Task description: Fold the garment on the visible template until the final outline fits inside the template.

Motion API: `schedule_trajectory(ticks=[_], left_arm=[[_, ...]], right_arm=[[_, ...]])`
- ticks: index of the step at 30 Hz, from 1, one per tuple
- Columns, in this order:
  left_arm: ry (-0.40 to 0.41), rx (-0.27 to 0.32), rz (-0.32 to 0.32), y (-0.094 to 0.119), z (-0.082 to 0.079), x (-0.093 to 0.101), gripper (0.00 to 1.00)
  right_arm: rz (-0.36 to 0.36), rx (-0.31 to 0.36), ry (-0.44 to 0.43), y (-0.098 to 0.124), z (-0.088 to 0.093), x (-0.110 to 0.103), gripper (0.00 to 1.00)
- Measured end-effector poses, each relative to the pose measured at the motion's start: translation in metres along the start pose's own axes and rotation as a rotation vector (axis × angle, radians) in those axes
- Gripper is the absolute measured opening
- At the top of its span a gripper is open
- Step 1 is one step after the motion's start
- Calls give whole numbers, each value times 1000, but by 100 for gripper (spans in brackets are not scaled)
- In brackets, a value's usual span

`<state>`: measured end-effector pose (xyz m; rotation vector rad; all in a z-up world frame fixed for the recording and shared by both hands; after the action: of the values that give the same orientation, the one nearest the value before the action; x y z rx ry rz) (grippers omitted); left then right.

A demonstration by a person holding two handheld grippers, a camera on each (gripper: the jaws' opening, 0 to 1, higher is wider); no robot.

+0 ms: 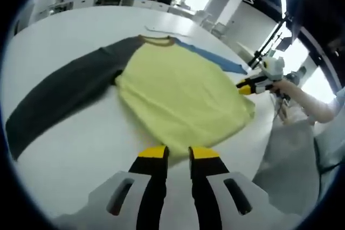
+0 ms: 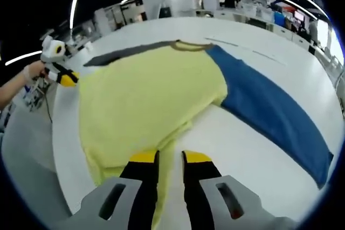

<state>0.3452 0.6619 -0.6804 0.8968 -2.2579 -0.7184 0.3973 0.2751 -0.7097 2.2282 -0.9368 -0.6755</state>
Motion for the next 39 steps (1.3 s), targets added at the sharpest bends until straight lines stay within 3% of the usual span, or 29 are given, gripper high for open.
schedule_trajectory(ticks=[13, 20, 39], left_arm=[[-5, 4, 2, 1, -3, 1, 9], [6, 8, 13, 1, -4, 2, 0], [10, 27, 13, 7, -5, 5, 0]], right_arm=[[9, -9, 64, -9, -1, -6, 13], [24, -11, 91, -9, 0, -9, 8], [30, -26, 62, -1, 0, -12, 2]])
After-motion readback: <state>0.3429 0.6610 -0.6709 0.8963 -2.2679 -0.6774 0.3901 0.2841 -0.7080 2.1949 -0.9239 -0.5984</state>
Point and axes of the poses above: the point that each gripper's makers call its tool centre point, and the gripper's own axes: y roughly backward along the fingers, x roughly to its right, z roughly out of its underside, the point moved 8 cm from there along y, roughly backward along the fingers, and after that the axes turned 6 degrees about -y, right-handed, at the moved point
